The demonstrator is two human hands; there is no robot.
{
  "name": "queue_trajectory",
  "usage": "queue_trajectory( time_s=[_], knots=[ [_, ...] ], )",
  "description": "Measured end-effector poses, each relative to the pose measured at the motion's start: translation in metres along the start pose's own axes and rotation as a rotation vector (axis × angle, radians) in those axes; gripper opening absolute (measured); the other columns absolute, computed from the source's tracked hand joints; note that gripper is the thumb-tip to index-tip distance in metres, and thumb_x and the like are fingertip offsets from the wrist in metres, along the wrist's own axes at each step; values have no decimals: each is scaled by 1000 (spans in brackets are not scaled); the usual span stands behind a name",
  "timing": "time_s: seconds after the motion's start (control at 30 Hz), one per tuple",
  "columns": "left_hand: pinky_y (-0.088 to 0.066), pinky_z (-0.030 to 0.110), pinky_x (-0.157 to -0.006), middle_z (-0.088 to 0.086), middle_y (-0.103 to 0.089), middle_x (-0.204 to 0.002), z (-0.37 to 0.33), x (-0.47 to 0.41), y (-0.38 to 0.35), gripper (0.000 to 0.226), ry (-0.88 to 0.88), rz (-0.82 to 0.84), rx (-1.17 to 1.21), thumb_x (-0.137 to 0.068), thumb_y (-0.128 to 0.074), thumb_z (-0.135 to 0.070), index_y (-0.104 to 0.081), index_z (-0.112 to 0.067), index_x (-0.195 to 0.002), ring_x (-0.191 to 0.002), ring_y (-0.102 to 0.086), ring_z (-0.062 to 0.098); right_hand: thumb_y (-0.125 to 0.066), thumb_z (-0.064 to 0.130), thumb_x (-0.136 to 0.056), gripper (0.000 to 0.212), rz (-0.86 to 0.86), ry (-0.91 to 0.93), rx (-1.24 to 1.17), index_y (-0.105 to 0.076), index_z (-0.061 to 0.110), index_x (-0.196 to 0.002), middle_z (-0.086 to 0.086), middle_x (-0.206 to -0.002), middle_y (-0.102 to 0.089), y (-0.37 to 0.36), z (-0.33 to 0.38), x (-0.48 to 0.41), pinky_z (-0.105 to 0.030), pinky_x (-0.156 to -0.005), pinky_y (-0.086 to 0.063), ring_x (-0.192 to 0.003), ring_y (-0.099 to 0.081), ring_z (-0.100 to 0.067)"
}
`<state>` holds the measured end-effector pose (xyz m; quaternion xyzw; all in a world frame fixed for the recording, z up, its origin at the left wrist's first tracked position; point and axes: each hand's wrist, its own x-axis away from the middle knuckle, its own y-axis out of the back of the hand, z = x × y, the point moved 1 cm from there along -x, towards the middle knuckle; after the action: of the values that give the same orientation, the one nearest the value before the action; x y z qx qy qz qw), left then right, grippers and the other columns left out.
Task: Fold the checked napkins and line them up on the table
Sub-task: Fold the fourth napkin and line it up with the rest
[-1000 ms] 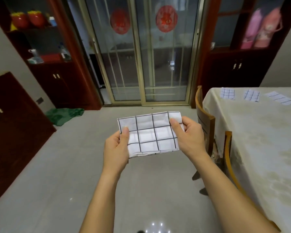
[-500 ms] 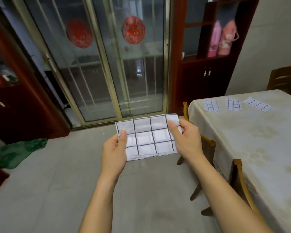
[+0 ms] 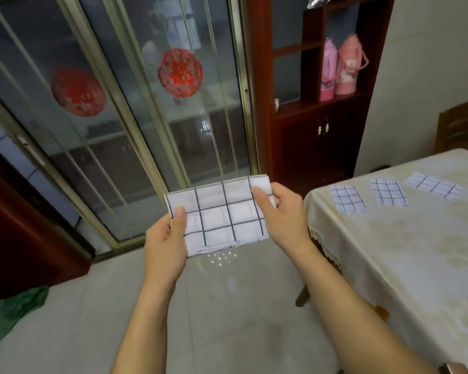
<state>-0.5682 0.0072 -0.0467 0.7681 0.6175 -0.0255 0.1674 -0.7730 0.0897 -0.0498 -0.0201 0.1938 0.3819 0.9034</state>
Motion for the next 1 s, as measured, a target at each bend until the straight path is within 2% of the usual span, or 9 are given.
queue_trajectory(
  time_s=[0.23,0.3,0.4,0.57,0.67,0.77,0.83,0.93,1.0],
  knots=[
    [-22,33,-61,4,-34,-68,37,-99,-49,54,4,92,26,-106,-50,-41,-36,-4,-70,-65,-30,17,-56,51,-96,50,-66,-62,87,-62,2,-89,-23,-78,-62,-28,-67,-82,-44,-59,-51,-70,-61,-33],
    [-19,33,-60,2,-26,-66,50,-137,-56,50,5,107,18,-107,-50,-40,-31,-15,-68,-62,-26,14,-57,48,-97,46,-90,-64,106,-64,3,-91,-21,-80,-65,-44,-78,-110,-49,-63,-53,-77,-63,-38],
    [-17,34,-59,-5,-21,-62,72,-199,-61,49,18,135,30,-107,-50,-40,-27,-25,-66,-58,-21,12,-60,35,-100,29,-120,-62,142,-69,9,-91,-12,-80,-69,-76,-87,-154,-41,-66,-53,-77,-65,-29],
    [-15,35,-61,-9,-19,-60,91,-307,-57,51,26,222,57,-106,-49,-44,-24,-27,-65,-56,-19,10,-61,34,-100,39,-183,-40,197,-63,-2,-84,-21,-74,-61,-133,-99,-230,-43,-58,-46,-70,-58,-35],
    [-17,33,-60,-14,-19,-57,94,-363,-63,51,-17,285,64,-108,-48,-38,-24,-24,-65,-54,-19,7,-62,29,-99,29,-246,-55,196,-68,5,-84,-13,-73,-67,-155,-108,-267,-32,-57,-47,-65,-60,-23],
    [-19,33,-60,-11,-21,-58,107,-405,-82,49,-43,357,45,-108,-47,-37,-26,-20,-67,-56,-21,9,-62,24,-99,19,-303,-99,179,-69,18,-83,12,-68,-68,-165,-125,-295,-15,-56,-44,-61,-58,-1],
    [-25,33,-62,-3,-29,-62,121,-433,-101,54,-44,415,27,-106,-47,-46,-31,-11,-68,-60,-30,13,-61,21,-100,22,-335,-122,185,-67,23,-78,21,-62,-62,-167,-137,-314,-10,-55,-40,-59,-56,2],
    [-44,38,-72,6,-53,-74,139,-477,-136,87,-3,496,33,-89,-41,-83,-56,3,-88,-73,-52,20,-60,24,-101,22,-364,-142,201,-69,18,-82,12,-67,-66,-162,-161,-353,-12,-56,-43,-62,-59,-1],
    [-50,41,-74,22,-60,-77,143,-506,-164,95,-18,513,41,-85,-40,-88,-59,5,-96,-76,-56,22,-59,25,-101,22,-385,-143,198,-71,14,-85,9,-68,-66,-155,-179,-383,-13,-57,-45,-63,-60,-2]
  ],
)
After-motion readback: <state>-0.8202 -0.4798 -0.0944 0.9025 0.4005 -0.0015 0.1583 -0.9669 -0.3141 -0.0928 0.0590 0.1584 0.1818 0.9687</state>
